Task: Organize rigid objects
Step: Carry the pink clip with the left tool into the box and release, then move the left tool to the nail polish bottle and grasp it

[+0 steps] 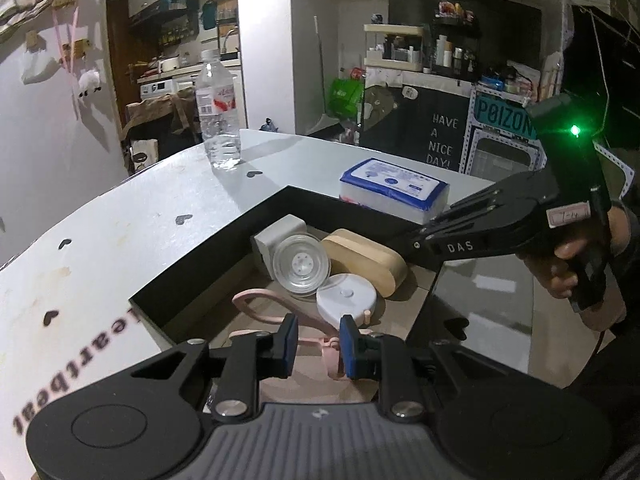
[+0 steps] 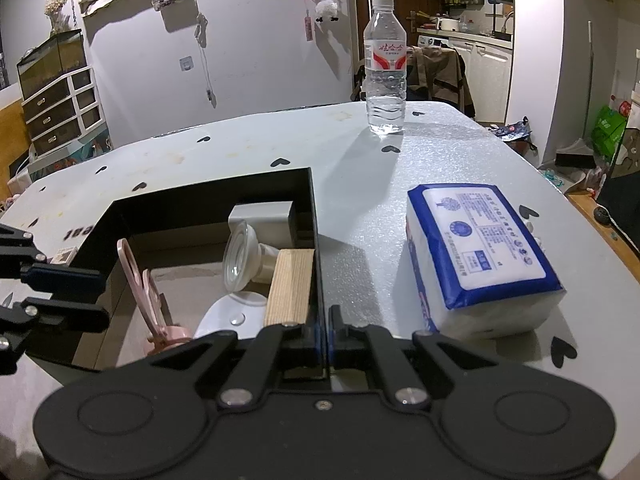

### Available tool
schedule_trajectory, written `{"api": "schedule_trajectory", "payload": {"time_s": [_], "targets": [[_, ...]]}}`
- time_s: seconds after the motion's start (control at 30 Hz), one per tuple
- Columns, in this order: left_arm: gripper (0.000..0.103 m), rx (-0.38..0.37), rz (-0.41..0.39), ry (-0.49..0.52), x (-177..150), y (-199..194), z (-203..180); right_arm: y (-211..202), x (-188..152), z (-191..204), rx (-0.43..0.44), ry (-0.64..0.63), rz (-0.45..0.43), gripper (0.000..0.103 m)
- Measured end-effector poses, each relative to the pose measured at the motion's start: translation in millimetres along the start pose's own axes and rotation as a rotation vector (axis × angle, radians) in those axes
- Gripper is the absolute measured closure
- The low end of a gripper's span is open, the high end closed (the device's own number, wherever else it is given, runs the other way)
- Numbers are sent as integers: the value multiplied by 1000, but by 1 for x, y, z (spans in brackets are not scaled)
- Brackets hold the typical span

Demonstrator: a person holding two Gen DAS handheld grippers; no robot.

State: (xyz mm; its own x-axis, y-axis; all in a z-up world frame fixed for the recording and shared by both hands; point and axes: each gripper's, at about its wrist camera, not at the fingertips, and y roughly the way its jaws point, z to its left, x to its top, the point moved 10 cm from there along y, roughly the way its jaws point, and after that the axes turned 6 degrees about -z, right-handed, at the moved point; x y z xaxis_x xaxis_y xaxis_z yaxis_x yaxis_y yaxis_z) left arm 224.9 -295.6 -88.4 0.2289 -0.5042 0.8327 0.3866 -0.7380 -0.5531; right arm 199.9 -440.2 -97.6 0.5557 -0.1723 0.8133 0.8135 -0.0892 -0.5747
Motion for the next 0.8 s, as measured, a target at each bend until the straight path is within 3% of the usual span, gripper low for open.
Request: {"api": "schedule_trajectory", "payload": {"time_s": [0.27, 0.5, 0.6, 0.8], "targets": [[75, 16, -23, -50, -2, -21, 2, 0, 0, -1, -4, 0, 0, 99], [22, 64, -44, -133, -12, -40, 14, 0, 0, -1, -4, 0, 1, 99], [12, 94, -57, -173, -17, -48, 23, 0, 0, -1, -6, 0, 1, 99], [0, 176, -77, -276, -32, -61, 48, 1, -1, -2, -13, -2, 1, 99]]}}
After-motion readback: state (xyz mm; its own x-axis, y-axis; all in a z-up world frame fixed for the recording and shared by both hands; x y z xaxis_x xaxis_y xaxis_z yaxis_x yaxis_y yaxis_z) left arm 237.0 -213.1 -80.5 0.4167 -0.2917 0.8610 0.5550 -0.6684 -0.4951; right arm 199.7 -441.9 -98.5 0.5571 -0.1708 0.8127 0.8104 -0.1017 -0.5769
